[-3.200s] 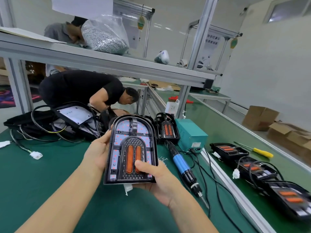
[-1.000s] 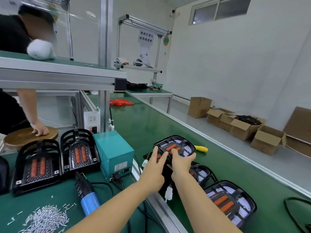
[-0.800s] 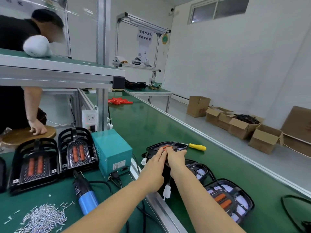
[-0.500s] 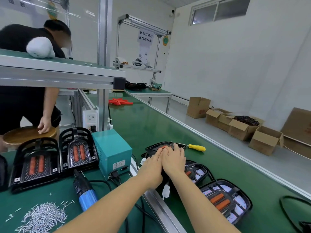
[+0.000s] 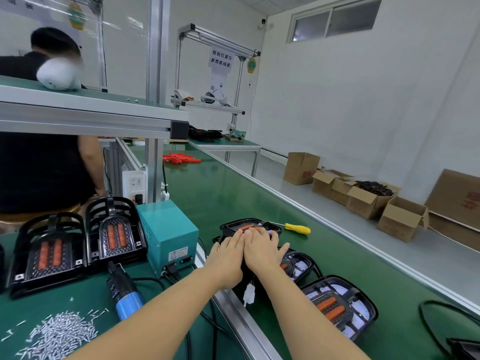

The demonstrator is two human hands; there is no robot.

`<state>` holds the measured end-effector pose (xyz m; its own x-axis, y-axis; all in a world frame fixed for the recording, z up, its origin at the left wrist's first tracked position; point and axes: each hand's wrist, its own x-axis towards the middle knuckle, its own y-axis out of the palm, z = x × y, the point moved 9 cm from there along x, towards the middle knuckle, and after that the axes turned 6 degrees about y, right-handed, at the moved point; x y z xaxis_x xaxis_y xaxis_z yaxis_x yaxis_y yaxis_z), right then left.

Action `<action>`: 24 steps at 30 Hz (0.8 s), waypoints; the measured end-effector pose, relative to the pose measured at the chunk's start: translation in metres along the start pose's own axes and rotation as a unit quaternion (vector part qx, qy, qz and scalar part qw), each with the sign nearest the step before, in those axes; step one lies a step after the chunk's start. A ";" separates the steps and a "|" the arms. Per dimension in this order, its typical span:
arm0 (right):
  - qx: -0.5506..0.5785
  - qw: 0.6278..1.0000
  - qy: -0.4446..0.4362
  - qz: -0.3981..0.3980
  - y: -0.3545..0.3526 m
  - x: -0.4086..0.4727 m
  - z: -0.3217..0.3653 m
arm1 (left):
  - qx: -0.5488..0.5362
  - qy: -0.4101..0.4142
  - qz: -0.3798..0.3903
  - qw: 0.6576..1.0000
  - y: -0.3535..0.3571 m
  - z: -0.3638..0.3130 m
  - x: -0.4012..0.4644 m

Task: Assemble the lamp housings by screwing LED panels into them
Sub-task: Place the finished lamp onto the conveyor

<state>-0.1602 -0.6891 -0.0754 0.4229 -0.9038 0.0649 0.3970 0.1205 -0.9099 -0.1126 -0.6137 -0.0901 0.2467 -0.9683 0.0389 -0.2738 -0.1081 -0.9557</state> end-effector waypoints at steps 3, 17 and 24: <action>-0.011 1.000 -0.004 0.003 0.000 0.000 -0.001 | 0.014 0.007 0.001 1.000 -0.004 0.000 -0.003; -0.041 0.998 -0.001 0.042 0.003 -0.008 -0.007 | 0.050 0.000 -0.012 0.999 -0.026 0.018 -0.059; -0.045 0.999 0.023 -0.018 -0.006 -0.024 0.007 | 0.044 -0.027 -0.035 0.998 -0.040 0.038 -0.093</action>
<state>-0.1668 -0.6654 -0.0684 0.3717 -0.9248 0.0808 0.3348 0.0524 -0.9408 -0.0895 -0.5109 -0.0668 0.3130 -0.9452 0.0932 -0.1719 -0.1528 -0.9732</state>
